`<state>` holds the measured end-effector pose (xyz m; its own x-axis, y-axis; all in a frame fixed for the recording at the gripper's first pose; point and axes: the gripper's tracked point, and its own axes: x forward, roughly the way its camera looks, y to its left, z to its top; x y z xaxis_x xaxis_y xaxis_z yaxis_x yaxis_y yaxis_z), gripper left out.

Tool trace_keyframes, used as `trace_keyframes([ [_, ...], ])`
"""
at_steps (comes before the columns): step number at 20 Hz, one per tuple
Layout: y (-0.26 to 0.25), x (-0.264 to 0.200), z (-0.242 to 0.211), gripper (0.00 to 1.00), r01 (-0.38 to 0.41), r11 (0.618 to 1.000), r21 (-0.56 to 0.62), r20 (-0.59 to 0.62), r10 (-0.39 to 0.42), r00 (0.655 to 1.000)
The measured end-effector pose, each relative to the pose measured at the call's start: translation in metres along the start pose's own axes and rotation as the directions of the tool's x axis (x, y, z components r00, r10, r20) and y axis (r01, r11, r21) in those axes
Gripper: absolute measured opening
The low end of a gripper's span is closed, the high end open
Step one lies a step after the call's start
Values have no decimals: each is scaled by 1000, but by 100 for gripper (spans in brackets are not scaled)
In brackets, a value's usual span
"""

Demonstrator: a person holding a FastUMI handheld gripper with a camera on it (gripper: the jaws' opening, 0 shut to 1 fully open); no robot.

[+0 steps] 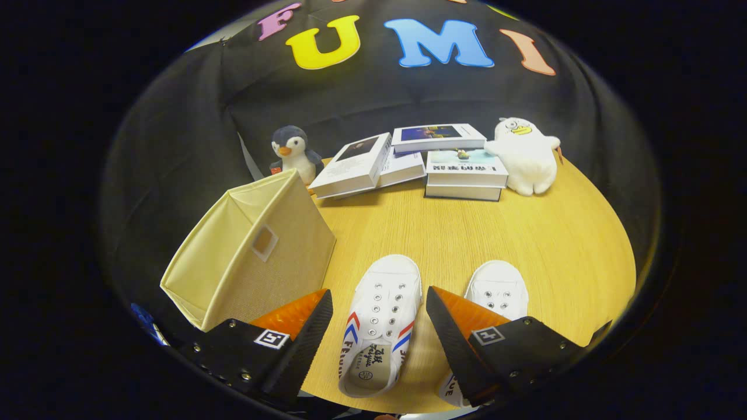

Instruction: Open the storage box then place both shoes into the box .Put the left shoe in first, then the right shoe, with the right side of both shoes facing outward in a uniform manner.

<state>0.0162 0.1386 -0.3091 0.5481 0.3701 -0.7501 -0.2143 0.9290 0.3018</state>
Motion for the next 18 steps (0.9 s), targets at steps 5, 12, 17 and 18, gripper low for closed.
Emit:
trace_keyframes([
  [5,-14,14,-22,98,16,997,71,-61,-12,998],
  [12,-29,30,-51,78,54,988,145,-162,-31,986],
  [17,-28,35,-60,76,49,987,155,-190,-19,982],
  [18,-28,36,-62,76,47,986,159,-194,-15,981],
])
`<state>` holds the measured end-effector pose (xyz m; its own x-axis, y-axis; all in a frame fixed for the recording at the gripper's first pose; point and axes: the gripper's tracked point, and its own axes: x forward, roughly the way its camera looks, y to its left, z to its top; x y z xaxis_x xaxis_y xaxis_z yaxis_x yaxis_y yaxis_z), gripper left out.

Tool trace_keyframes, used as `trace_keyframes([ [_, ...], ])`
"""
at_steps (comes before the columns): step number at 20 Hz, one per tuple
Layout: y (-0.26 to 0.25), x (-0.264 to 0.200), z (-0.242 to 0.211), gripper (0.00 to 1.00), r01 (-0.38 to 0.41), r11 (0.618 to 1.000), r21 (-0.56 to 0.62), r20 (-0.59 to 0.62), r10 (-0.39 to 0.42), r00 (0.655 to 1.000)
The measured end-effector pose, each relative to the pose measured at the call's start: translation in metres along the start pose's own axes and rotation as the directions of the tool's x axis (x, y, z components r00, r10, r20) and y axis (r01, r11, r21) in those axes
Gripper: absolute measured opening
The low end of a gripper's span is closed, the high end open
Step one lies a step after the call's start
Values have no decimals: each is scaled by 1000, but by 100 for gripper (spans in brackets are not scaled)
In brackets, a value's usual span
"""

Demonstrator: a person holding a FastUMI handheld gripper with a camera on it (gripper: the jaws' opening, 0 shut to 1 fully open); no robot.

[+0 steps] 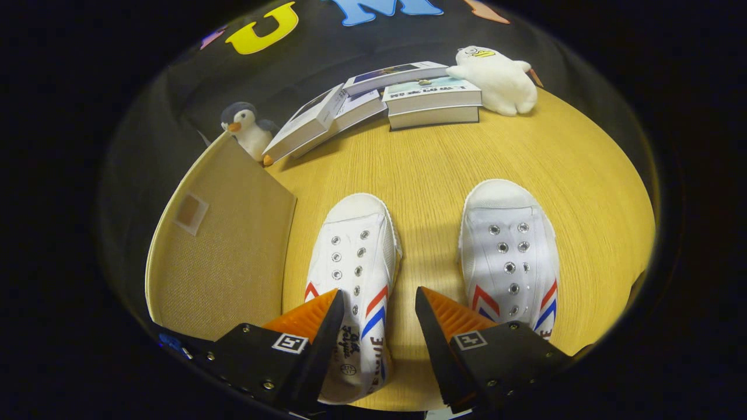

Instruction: Open the storage box then place both shoes into the box .Put the left shoe in first, then the right shoe, with the right side of both shoes facing outward in a uniform manner.

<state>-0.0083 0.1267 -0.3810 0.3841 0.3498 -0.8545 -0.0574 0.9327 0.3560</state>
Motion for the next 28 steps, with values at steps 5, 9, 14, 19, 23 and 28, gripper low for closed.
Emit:
trace_keyframes([
  [5,10,2,-5,46,-85,990,110,-14,87,996],
  [9,11,0,-3,29,-83,979,187,-28,90,996],
  [14,0,34,9,2,-24,974,226,-21,30,999],
  [19,7,5,30,1,-72,947,312,18,69,997],
  [23,27,-20,64,1,-128,940,318,71,111,991],
  [28,67,-47,94,1,-177,939,296,107,152,983],
])
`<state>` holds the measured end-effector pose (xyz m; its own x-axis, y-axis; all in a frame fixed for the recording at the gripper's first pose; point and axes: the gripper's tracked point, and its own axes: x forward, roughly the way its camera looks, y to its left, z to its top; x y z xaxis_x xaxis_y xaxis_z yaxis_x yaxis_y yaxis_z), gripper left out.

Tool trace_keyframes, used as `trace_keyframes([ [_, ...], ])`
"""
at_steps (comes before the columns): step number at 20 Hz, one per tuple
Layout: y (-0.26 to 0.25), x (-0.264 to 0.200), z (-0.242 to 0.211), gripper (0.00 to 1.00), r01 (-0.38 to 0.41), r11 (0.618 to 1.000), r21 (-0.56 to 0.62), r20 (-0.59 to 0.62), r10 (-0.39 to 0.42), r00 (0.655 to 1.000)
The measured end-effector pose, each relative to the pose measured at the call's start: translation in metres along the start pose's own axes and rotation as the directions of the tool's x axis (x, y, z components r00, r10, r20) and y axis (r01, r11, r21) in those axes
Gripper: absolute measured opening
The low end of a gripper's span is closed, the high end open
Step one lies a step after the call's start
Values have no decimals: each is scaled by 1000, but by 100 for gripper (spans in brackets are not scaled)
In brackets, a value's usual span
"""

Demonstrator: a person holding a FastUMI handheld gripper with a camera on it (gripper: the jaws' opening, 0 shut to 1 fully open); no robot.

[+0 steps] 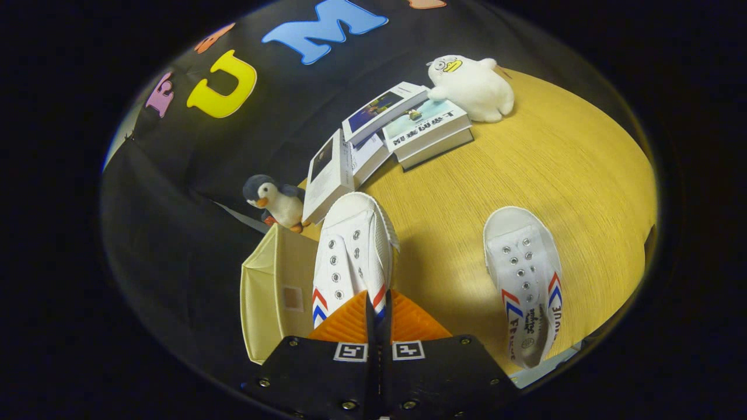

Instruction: Open the storage box then place both shoes into the box .Put the left shoe in first, then the right shoe, with the right side of both shoes facing outward in a uniform manner.

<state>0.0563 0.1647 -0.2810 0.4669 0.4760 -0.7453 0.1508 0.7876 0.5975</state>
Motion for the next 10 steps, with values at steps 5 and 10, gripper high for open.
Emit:
trace_keyframes([
  [5,61,-3,9,1,-64,998,-27,9,64,998],
  [10,112,9,-6,1,-103,992,-77,-16,102,995],
])
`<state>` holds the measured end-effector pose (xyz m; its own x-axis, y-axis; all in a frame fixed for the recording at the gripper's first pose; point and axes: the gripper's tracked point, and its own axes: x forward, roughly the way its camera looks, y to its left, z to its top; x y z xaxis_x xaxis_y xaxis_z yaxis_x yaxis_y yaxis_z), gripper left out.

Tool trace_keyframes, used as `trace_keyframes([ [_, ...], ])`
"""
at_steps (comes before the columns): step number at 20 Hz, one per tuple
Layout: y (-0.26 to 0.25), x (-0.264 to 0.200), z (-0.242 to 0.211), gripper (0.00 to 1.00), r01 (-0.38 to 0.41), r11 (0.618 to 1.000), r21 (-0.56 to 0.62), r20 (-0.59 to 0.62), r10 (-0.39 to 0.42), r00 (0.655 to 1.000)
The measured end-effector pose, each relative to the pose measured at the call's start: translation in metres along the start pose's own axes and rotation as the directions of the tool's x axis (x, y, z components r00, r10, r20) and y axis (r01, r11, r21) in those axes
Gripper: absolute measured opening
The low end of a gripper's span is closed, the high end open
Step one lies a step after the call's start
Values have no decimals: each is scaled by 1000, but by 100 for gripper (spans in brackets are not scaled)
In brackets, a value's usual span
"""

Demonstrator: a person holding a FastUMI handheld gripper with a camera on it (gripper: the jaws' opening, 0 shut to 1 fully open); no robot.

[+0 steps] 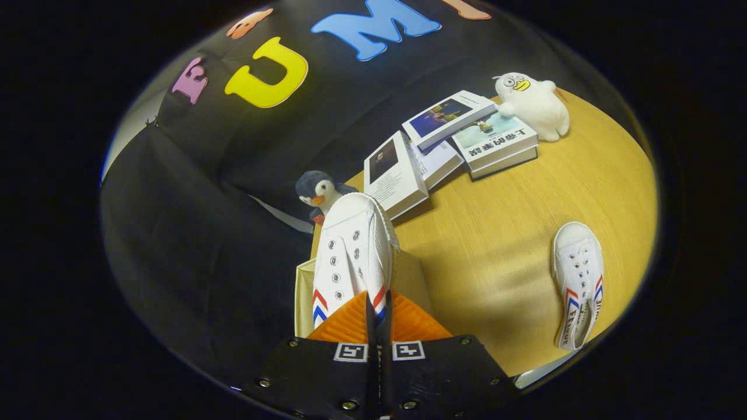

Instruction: Open the storage box then place both shoes into the box .Put the left shoe in first, then the right shoe, with the right side of both shoes facing outward in a uniform manner.

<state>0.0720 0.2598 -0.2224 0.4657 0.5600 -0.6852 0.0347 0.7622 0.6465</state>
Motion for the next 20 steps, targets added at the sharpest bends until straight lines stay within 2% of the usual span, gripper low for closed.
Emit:
trace_keyframes([
  [9,49,45,-46,1,3,998,-66,-83,-8,997],
  [20,55,92,-96,1,80,988,-134,-151,-101,983],
])
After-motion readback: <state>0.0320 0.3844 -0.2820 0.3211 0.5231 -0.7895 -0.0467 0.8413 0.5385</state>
